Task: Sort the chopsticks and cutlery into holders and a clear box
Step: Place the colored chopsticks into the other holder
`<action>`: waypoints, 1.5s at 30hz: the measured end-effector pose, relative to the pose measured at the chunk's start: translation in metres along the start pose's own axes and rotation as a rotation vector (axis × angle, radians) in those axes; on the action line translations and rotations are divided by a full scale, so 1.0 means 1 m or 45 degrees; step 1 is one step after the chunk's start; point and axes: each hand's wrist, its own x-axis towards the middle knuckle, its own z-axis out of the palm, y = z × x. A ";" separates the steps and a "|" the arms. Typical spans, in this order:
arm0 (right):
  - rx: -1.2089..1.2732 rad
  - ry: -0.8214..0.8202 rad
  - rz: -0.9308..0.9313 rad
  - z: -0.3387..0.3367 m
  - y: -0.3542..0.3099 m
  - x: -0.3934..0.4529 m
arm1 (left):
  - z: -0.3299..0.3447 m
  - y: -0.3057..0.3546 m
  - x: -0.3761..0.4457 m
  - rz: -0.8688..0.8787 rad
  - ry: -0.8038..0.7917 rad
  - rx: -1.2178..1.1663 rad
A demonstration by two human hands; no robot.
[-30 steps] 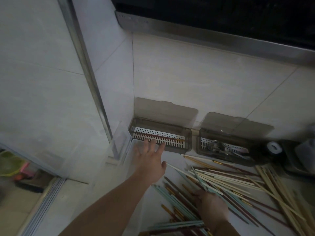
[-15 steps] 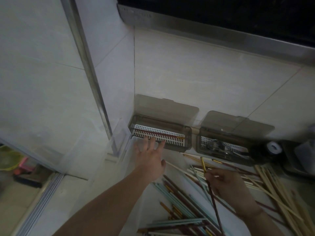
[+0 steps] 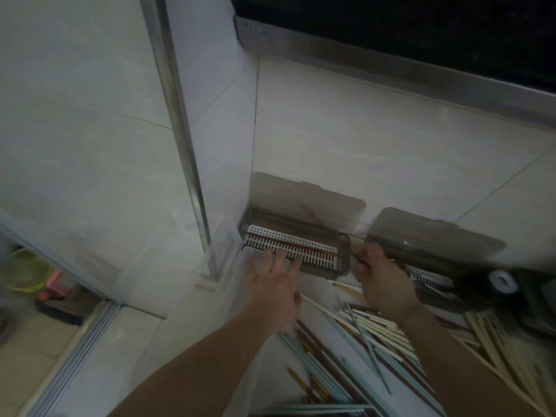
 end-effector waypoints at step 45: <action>-0.564 -0.165 -0.311 0.114 -0.003 -0.086 | 0.004 0.000 0.000 -0.021 0.043 -0.028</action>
